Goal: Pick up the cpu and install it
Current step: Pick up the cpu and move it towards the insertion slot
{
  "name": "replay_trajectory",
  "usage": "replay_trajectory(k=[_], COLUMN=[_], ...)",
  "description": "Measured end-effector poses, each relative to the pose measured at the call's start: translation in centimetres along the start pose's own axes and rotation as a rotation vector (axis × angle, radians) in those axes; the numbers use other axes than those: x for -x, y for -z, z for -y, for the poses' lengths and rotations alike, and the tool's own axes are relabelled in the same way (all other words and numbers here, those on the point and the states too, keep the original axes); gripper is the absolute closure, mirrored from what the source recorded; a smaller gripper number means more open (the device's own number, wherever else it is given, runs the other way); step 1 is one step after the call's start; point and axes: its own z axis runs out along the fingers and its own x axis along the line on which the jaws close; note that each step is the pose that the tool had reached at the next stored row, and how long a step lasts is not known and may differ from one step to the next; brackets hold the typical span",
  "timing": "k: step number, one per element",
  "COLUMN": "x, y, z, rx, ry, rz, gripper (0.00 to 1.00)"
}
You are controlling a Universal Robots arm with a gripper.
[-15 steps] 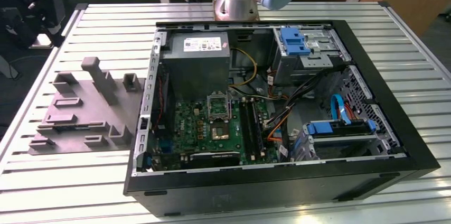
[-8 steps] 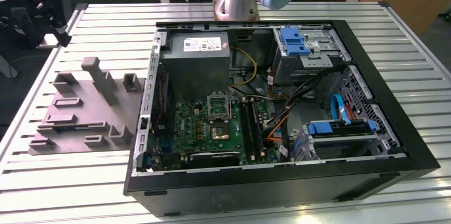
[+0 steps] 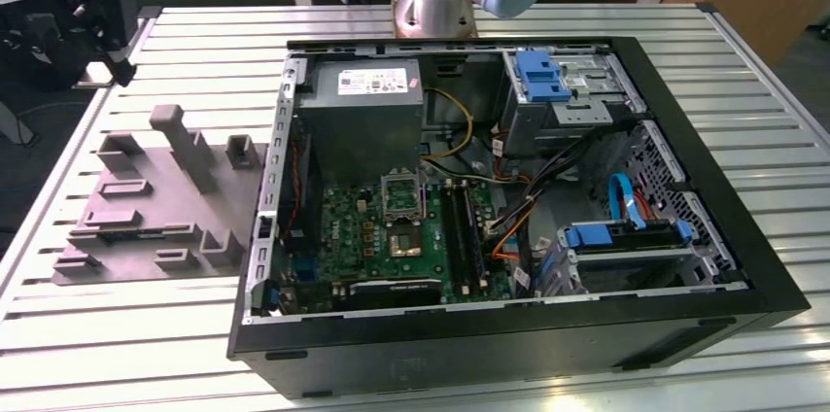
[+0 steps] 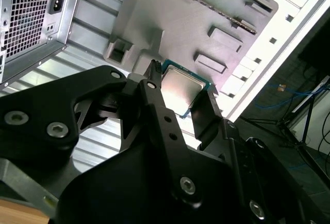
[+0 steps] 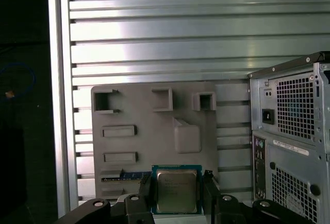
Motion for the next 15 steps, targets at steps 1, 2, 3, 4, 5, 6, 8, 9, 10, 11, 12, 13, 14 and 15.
replay_trajectory(k=[1,2,3,4,5,6,8,9,10,11,12,13,14,15], x=[0.0,0.01,0.01,0.02,0.02,0.02,0.05,0.05,0.06,0.07,0.08,0.09,0.1,0.11], y=[0.0,0.0,0.0,0.0,0.0,0.0,0.0,0.0,0.01,0.0,0.0,0.0,0.0,0.0], z=[0.01,0.03,0.09,0.15,0.23,0.34,0.6,0.74,0.88,1.02,1.15,1.27,1.33,1.33], rx=[-0.0005,-0.0015,-0.0031,-0.0046,-0.0056,-0.0057,-0.0062,-0.0062,-0.0064,-0.0064,-0.0064,-0.0063,-0.0063,-0.0063], ry=[0.0,0.0,0.0,0.0,0.0,0.0,0.0,0.0,0.0,0.0,0.0,0.0,0.0,0.0], rz=[0.0,0.0,0.0001,0.0002,0.0004,0.0003,0.0004,0.0003,0.0003,0.0003,0.0004,0.0004,0.0004,0.0004], gripper=[0.53,0.53,0.53,0.53,0.53,0.53,0.53,0.53,0.53,0.53,0.53,0.53,0.53,0.53])
